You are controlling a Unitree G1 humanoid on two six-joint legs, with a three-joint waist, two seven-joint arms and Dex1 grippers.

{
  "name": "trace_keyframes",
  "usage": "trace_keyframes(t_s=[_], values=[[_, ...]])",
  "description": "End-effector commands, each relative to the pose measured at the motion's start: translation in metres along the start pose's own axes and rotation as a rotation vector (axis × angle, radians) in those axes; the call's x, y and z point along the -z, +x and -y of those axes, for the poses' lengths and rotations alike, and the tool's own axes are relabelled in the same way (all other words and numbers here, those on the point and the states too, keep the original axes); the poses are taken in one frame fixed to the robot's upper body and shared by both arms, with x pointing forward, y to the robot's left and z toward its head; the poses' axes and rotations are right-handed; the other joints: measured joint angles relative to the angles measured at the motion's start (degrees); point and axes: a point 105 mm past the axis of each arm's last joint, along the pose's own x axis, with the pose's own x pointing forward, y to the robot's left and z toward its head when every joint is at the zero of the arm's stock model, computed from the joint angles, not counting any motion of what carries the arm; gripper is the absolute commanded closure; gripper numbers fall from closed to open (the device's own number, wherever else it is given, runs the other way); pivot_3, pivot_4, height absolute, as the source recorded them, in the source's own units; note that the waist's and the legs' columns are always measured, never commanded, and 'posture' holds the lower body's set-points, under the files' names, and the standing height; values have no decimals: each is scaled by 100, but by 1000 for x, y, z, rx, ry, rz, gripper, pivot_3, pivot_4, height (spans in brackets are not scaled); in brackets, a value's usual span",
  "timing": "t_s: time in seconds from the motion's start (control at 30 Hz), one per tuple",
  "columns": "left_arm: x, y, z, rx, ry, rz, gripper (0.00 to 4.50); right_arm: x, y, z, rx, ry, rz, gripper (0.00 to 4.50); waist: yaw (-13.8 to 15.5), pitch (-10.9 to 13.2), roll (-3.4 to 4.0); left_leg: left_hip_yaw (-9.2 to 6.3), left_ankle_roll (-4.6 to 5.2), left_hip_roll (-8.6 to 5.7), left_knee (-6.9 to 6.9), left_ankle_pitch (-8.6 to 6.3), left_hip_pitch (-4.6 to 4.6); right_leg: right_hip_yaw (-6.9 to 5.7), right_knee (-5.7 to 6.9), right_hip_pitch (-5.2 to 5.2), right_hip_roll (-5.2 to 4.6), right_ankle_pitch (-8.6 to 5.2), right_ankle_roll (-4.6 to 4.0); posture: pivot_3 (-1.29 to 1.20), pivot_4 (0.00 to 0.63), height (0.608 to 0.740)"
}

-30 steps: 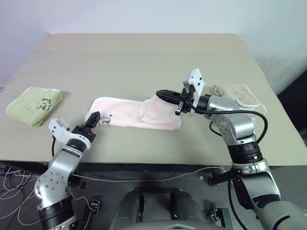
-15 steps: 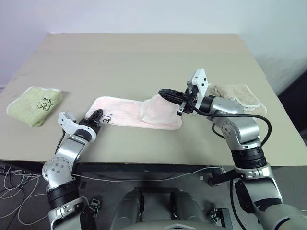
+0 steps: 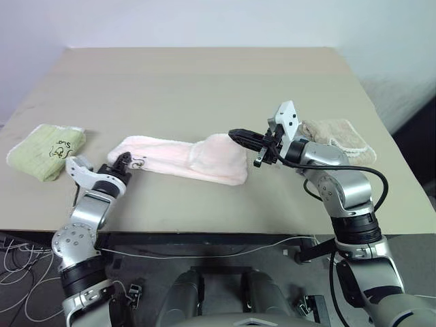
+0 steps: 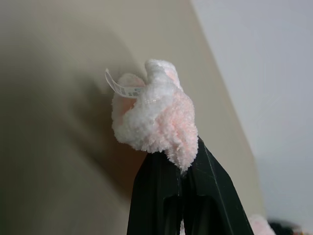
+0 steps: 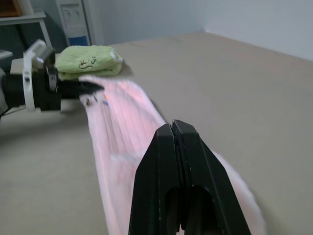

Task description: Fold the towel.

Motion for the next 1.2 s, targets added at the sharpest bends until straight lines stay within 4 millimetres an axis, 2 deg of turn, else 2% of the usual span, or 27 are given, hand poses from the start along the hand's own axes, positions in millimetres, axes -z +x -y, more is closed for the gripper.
trace_keyframes(t_s=[0.03, 0.1, 0.17, 0.3, 0.37, 0.47, 0.67, 0.87, 1.2], values=[[-39, -4, 16, 67, 92, 109, 4464, -16, -5, -1, 6, -37, 49, 4500, 0, 0, 0, 0, 0, 0, -1, 0, 0, 0, -1, 0, 0, 0, 0, 0, 150, 740], [-45, -4, 27, 109, 175, 106, 4464, -15, -5, 1, 15, -37, 49, 4500, 1, 0, 0, 0, 0, 0, -2, 0, 0, 0, -3, 0, -1, 0, 0, 0, 150, 740], [-43, -2, 44, 174, 284, 78, 4464, -15, -6, 3, 25, -35, 48, 4500, 13, 0, 0, 0, 0, -1, -2, 0, 0, 0, -4, 1, -1, 0, 0, 0, 150, 740], [-14, -2, 83, 361, 527, -39, 4464, -14, -6, 5, 40, -31, 49, 4500, 23, 2, -2, -1, 0, -5, -2, 0, -2, -2, -8, 4, -1, 0, 0, 0, 150, 740], [9, -7, 104, 494, 636, -119, 4464, -13, -7, 6, 49, -28, 49, 4500, 13, 2, -2, -1, 0, -6, -4, 0, -2, -2, -10, 4, -3, 0, 0, 0, 150, 740], [40, -17, 120, 644, 786, -229, 4464, -11, -7, 7, 58, -24, 49, 4500, -7, 3, 1, 0, -1, -4, -13, 0, -2, 1, -11, 0, -6, 0, -1, 0, 150, 740], [97, -32, 129, 855, 1019, -441, 4464, -9, -9, 8, 77, -21, 49, 4500, -9, 6, 5, 4, -3, 0, -21, 2, -2, 6, -11, -6, -2, -1, -1, 0, 150, 740], [134, -32, 105, 887, 1298, -581, 4464, -9, -12, 7, 88, -23, 51, 4500, -1, 6, 6, 5, -2, -1, -21, 1, -2, 6, -13, -4, -3, -1, -1, 0, 150, 740], [138, -19, 103, 813, 1281, -533, 4464, -8, -13, 4, 83, -24, 47, 4500, 0, 7, 6, 4, -1, 1, -20, 2, -3, 6, -13, -4, -3, 0, 0, 0, 150, 740]])
